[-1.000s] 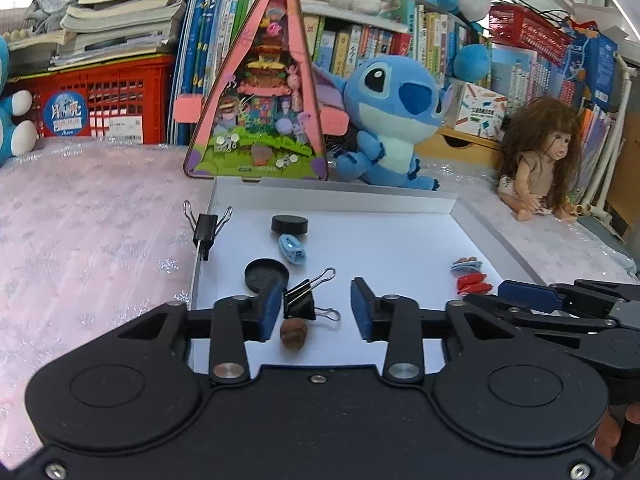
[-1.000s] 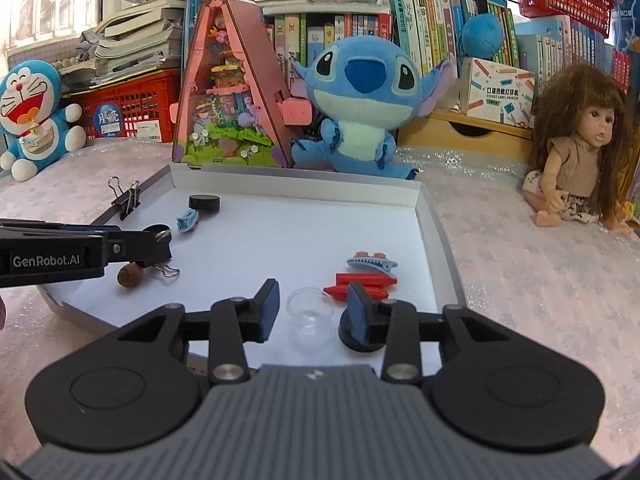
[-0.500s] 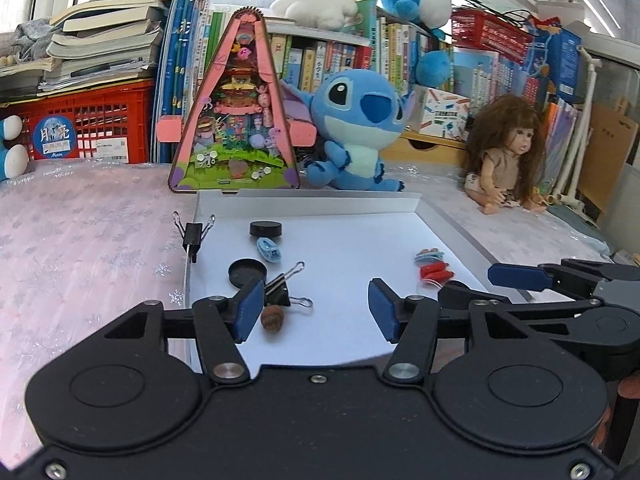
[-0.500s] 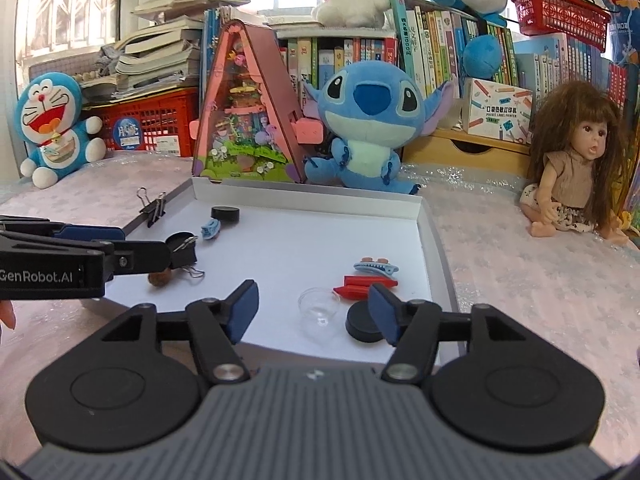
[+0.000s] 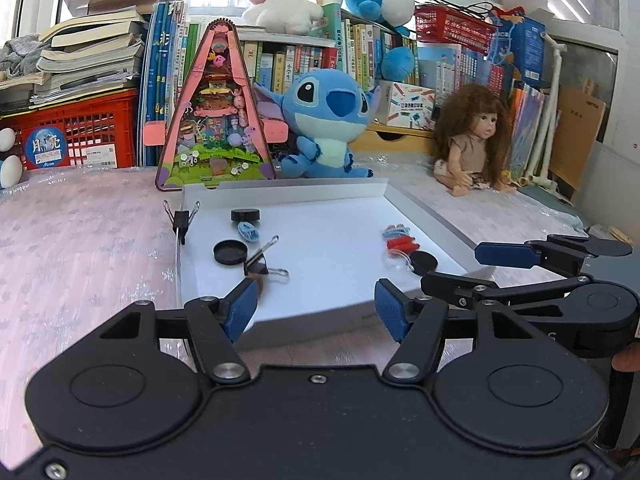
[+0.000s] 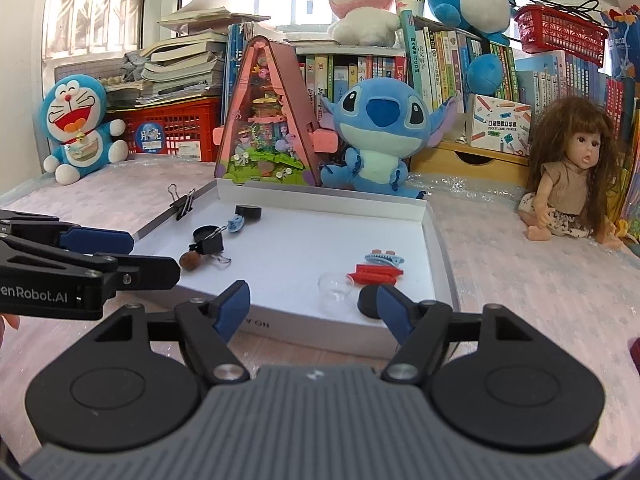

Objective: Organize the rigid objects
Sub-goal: 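Withdraw both open tools from the box back toward the table, then grasp a black puck with the left tool while the right tool grasps a brown ball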

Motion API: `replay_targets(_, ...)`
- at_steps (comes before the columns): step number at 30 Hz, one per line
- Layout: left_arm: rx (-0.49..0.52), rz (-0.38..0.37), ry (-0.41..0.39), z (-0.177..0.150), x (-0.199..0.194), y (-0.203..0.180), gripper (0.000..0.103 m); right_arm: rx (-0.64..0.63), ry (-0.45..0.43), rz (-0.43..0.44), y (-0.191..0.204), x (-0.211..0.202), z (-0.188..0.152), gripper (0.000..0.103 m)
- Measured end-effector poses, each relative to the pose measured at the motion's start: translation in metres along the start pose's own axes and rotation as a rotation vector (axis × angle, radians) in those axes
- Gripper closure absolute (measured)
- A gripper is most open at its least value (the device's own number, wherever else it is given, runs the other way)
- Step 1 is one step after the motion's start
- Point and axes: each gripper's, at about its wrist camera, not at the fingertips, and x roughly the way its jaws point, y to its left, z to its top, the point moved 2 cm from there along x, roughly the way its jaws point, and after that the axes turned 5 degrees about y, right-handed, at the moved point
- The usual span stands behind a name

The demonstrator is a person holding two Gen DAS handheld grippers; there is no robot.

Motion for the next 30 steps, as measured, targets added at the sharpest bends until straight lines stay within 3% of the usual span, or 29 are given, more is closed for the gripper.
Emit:
replay_targets(23, 0.031, -0.03, 0.094, -0.058, -0.015, -0.006, 0.04, -0.052, 0.028, 0.104, 0.017, -0.037, -0.053, 0.021)
replay_targets(28, 0.023, -0.022, 0.105, -0.061, -0.015, -0.004, 0.04, -0.084, 0.059, 0.141, 0.027, -0.036, -0.06, 0.036)
replay_targets(30, 0.018, -0.022, 0.107, -0.062, -0.015, -0.003, 0.04, -0.095, 0.073, 0.151, 0.031, -0.034, -0.063, 0.05)
